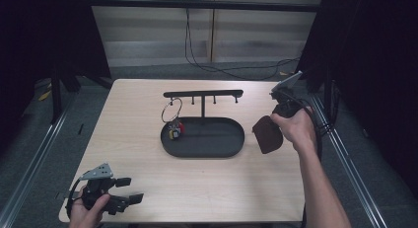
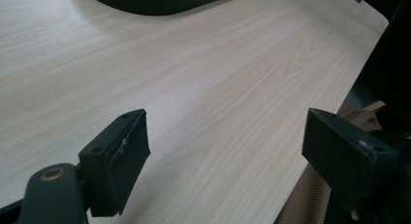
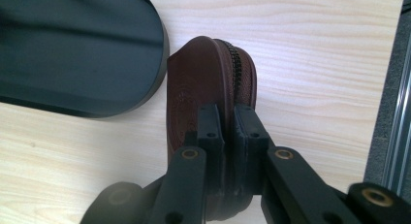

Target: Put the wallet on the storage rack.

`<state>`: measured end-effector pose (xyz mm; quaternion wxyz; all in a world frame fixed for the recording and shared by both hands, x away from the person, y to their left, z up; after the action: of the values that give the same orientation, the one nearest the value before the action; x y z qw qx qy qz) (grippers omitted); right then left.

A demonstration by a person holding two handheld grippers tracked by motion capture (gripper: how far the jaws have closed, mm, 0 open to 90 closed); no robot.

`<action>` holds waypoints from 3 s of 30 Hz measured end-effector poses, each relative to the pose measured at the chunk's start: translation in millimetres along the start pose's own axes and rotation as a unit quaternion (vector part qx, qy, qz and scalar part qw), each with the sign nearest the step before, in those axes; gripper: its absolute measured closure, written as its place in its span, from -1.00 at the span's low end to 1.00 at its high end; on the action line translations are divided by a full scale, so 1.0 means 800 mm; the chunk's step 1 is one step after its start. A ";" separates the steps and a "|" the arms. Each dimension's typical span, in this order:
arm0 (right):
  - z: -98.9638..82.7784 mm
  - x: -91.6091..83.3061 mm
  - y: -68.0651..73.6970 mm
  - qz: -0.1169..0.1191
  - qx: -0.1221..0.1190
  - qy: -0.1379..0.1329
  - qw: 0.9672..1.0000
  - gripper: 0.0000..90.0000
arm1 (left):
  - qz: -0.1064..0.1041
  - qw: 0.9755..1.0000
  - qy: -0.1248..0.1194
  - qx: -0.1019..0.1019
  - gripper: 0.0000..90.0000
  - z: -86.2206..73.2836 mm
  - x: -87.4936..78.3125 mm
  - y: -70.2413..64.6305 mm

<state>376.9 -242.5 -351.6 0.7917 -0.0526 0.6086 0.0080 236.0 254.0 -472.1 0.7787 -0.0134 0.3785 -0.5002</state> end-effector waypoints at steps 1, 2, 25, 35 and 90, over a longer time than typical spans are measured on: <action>0.001 -0.003 0.000 0.001 0.002 -0.004 1.000 0.84 | -0.001 1.000 0.001 0.001 -0.62 0.000 0.000 -0.001; 0.002 -0.007 0.000 0.001 0.002 -0.006 1.000 0.84 | -0.001 1.000 0.001 0.001 -0.63 0.000 0.001 -0.001; 0.021 -0.003 0.038 0.075 0.006 -0.053 0.996 0.86 | 0.001 1.000 -0.001 0.000 -0.63 0.000 -0.001 0.001; 0.029 0.004 0.056 0.106 0.010 -0.060 0.992 0.86 | 0.002 1.000 -0.002 0.000 -0.63 0.000 -0.001 0.000; 0.023 0.137 0.076 0.173 0.080 -0.069 0.979 0.73 | 0.001 1.000 0.000 0.004 -0.63 0.001 -0.003 -0.001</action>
<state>418.4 -186.1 -457.4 0.8204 0.1172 0.5508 0.0996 235.5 255.4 -470.2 0.7792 -0.0093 0.3766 -0.5008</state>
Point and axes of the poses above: each handheld gripper's, and its own axes: x roughly forward along the jaws, z roughly out of its top, y roughly to its left, the point moved 2 cm from there along x, roughly forward along the jaws, and after that the axes turned 6 degrees about -z, right-handed, at the moved point
